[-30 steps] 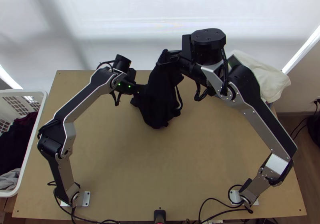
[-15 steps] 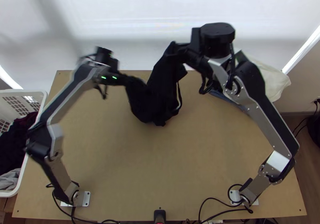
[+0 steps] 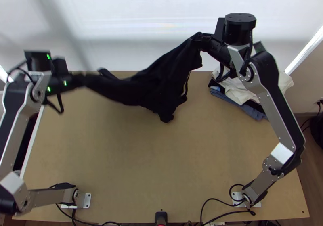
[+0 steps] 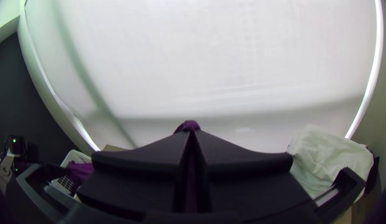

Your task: Fold the t-shirt

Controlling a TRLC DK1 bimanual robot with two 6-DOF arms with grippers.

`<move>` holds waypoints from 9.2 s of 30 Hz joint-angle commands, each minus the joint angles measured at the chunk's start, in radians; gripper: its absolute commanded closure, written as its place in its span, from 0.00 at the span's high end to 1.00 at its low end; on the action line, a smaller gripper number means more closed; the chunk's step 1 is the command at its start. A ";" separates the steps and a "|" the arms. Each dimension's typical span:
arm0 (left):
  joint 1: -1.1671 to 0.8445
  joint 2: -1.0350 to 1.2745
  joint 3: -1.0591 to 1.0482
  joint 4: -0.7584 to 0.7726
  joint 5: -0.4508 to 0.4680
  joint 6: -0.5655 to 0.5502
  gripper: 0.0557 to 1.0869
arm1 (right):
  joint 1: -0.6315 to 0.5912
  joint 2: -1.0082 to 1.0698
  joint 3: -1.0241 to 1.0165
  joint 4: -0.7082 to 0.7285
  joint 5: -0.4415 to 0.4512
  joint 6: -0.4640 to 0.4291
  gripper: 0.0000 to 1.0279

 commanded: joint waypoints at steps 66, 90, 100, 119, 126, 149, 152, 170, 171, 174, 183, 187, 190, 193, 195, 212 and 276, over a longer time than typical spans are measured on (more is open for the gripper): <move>-0.066 0.967 0.626 -0.167 -0.032 0.115 0.62 | 0.049 0.077 0.018 -0.005 0.001 0.043 0.03; -0.092 1.008 0.660 -0.091 -0.079 0.145 0.60 | 0.057 0.083 0.016 0.002 0.001 0.043 0.03; -0.098 0.993 0.661 -0.072 -0.079 0.145 0.04 | 0.055 0.078 0.019 0.005 0.003 0.043 0.03; 0.046 0.457 0.690 0.018 -0.079 0.017 0.04 | -0.093 0.057 0.029 0.118 0.010 -0.132 0.03; 0.125 0.292 0.638 0.135 -0.131 0.014 0.04 | -0.176 0.063 0.032 0.199 0.027 -0.215 0.03; 0.212 -0.167 0.519 0.368 -0.162 -0.060 0.04 | -0.153 -0.383 -0.037 0.402 0.029 -0.271 0.03; 0.218 -0.250 0.445 0.406 -0.162 -0.054 0.04 | -0.129 -0.485 -0.085 0.402 0.027 -0.271 0.03; 0.217 -0.526 0.060 0.505 -0.160 -0.048 0.04 | -0.012 -0.980 -0.695 0.380 0.018 -0.228 0.03; 0.215 -0.535 0.028 0.506 -0.160 -0.048 0.04 | -0.003 -0.994 -0.732 0.380 0.018 -0.222 0.03; 0.212 -0.567 -0.090 0.505 -0.150 -0.048 0.04 | 0.025 -1.032 -0.850 0.374 0.018 -0.181 0.03; 0.200 -0.646 -0.594 0.532 -0.101 0.026 0.04 | 0.051 -1.018 -1.085 0.408 0.019 -0.142 0.03; 0.200 -0.626 -0.785 0.643 -0.085 0.035 0.04 | 0.034 -0.939 -1.134 0.508 0.018 -0.141 0.03; 0.197 -0.524 -0.860 0.735 -0.084 0.037 0.04 | 0.003 -0.839 -1.159 0.615 0.007 -0.109 0.03; 0.194 -0.379 -0.874 0.821 -0.082 0.037 0.04 | -0.038 -0.699 -1.146 0.696 -0.019 -0.037 0.03; 0.192 -0.282 -0.867 0.899 -0.081 0.034 0.04 | -0.061 -0.614 -1.134 0.733 -0.036 0.003 0.03; 0.206 0.480 -0.409 1.008 -0.041 -0.039 0.04 | -0.138 -0.132 -0.936 0.905 -0.050 0.072 0.03; 0.220 0.591 -0.189 0.492 0.114 -0.078 0.45 | -0.129 -0.061 -0.883 0.885 -0.048 0.065 0.03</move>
